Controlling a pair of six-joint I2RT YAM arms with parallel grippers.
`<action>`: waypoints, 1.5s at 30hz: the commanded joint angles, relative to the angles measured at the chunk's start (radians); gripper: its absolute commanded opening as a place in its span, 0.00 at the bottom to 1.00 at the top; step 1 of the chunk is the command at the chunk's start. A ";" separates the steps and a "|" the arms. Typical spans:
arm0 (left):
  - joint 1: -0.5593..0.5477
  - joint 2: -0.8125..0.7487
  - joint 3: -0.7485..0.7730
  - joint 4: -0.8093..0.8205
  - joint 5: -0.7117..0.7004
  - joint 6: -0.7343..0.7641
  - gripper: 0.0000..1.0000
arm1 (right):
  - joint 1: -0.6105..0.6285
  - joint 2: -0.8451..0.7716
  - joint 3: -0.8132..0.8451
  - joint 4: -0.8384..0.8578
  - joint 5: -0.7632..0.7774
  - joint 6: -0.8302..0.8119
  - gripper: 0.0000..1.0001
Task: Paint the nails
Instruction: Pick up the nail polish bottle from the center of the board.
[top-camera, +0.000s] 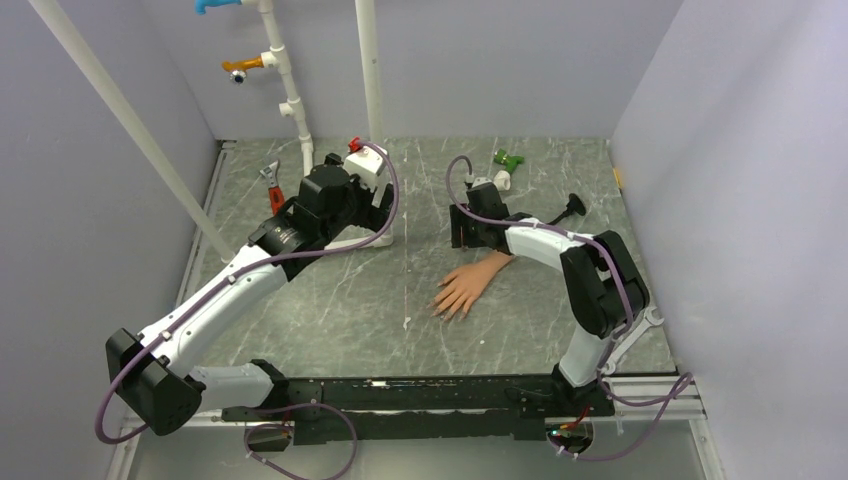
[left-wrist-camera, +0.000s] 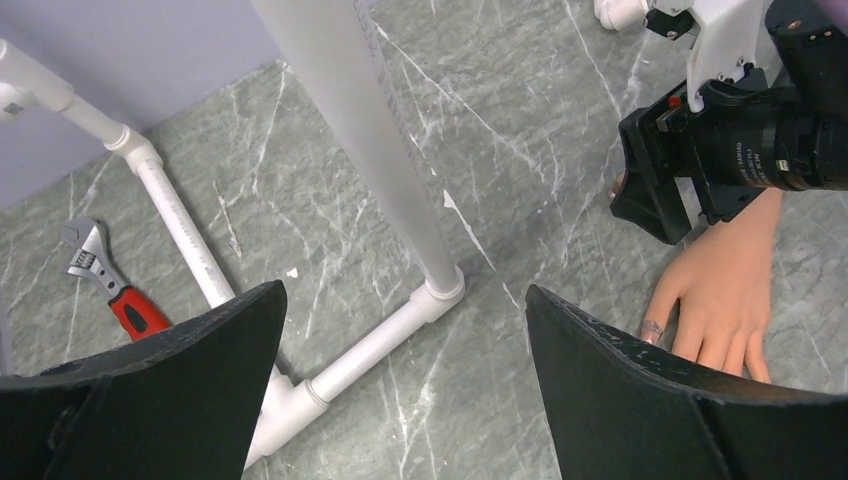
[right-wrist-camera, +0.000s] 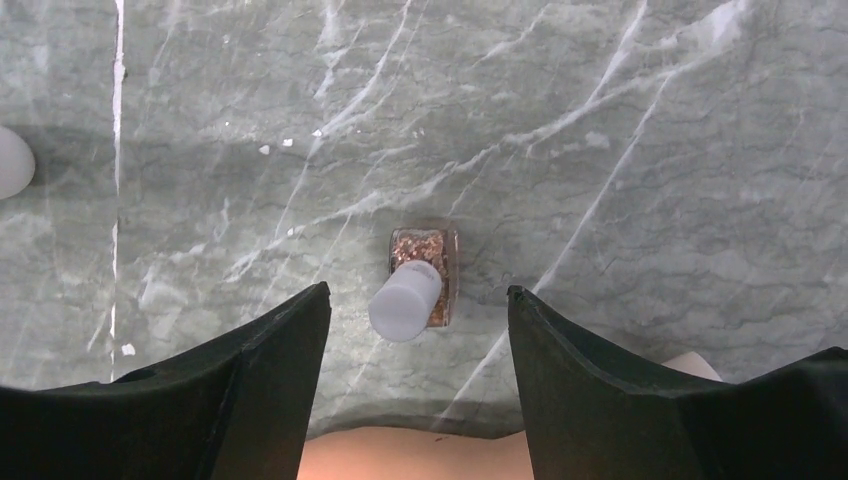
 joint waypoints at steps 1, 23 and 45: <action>0.004 -0.029 -0.005 0.044 -0.022 0.007 0.95 | 0.003 0.025 0.062 0.043 0.044 -0.021 0.66; 0.005 -0.034 -0.010 0.043 -0.028 0.026 0.95 | 0.053 0.089 0.073 0.045 0.134 -0.062 0.47; 0.005 -0.026 -0.010 0.041 -0.021 0.027 0.95 | 0.064 0.054 0.003 0.079 0.188 -0.049 0.33</action>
